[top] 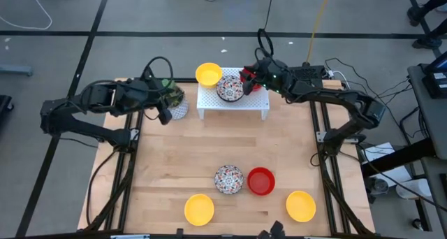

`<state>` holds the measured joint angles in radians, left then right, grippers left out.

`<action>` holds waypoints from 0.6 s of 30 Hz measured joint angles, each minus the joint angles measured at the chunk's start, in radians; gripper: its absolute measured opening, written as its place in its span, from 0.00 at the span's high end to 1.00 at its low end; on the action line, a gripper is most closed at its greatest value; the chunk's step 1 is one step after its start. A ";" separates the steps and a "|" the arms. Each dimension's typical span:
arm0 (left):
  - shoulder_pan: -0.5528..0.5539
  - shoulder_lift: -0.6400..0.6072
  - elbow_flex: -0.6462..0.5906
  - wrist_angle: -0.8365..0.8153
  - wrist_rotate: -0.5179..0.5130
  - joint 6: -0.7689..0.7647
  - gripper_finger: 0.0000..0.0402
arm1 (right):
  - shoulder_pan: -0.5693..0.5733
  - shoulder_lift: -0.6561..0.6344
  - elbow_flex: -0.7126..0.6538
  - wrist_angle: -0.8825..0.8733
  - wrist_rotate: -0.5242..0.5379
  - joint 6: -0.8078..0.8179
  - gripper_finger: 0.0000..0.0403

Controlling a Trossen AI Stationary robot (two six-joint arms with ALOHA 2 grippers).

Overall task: Pick & Place Mini bowls
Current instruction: Stack the yellow bowl on top of the yellow bowl on the shelf

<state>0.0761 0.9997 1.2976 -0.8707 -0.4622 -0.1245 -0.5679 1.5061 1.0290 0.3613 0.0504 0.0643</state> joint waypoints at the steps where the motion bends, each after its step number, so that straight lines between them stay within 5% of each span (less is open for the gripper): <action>1: 0.000 0.000 0.000 0.000 0.006 -0.007 0.70 | 0.007 -0.013 0.000 0.011 0.000 -0.004 0.65; 9: 0.000 0.002 0.000 -0.014 0.115 -0.106 0.70 | 0.128 -0.192 0.001 -0.144 0.005 -0.030 0.65; 18: -0.020 0.052 0.000 -0.047 0.316 -0.259 0.70 | 0.469 -0.304 0.001 -0.481 0.215 -0.031 0.65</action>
<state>0.0563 1.0516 1.2972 -0.9181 -0.1459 -0.3838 -0.0986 1.2018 1.0302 -0.1201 0.2657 0.0333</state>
